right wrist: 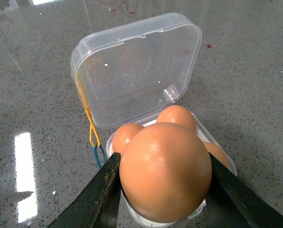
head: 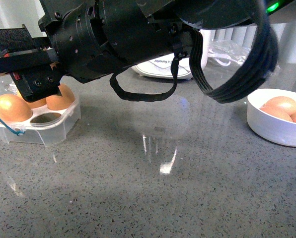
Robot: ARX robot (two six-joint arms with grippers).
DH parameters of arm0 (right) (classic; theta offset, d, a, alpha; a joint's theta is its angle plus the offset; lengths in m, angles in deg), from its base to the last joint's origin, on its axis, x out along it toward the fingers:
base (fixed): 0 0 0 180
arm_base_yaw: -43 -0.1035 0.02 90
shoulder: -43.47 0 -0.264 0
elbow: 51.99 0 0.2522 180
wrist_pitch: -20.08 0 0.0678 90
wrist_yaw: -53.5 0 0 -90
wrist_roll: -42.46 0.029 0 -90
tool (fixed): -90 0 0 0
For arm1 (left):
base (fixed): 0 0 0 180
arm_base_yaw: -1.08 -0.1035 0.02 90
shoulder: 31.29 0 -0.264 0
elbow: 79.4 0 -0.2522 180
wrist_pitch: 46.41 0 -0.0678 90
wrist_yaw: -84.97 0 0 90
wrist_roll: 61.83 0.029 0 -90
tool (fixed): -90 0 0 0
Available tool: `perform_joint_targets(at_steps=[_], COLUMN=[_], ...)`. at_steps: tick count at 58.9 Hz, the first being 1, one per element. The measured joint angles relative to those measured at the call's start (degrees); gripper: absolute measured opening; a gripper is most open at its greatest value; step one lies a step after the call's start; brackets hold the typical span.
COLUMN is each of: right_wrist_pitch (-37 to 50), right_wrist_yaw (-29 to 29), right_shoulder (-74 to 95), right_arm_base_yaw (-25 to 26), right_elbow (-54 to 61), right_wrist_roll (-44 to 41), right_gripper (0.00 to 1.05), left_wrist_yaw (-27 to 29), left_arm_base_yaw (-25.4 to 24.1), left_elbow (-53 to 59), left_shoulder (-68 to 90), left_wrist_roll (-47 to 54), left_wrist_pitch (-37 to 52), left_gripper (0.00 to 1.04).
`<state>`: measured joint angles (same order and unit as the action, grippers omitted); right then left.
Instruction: Put egg into box
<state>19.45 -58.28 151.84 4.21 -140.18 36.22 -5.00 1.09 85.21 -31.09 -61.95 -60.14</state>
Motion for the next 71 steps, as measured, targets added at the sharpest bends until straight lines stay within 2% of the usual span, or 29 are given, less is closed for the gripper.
perform_joint_targets(at_steps=[46,68,71], right_wrist_pitch=[-2.14,-2.34,-2.32], right_wrist_yaw=[0.55,1.29,1.29], right_shoulder=[2.75,2.86,2.84], right_arm_base_yaw=[-0.33,-0.24,-0.13], right_elbow=[-1.92,-2.23,-2.23], right_wrist_roll=[-1.97,-2.21,-2.19], right_gripper=[0.42,0.97,0.99], left_wrist_yaw=[0.00,0.00,0.00], left_arm_base_yaw=[0.00,0.00,0.00], left_elbow=[0.00,0.00,0.00], left_shoulder=[0.00,0.00,0.00], left_wrist_roll=[0.00,0.00,0.00], left_wrist_pitch=[0.00,0.00,0.00], left_gripper=[0.98,0.98,0.98])
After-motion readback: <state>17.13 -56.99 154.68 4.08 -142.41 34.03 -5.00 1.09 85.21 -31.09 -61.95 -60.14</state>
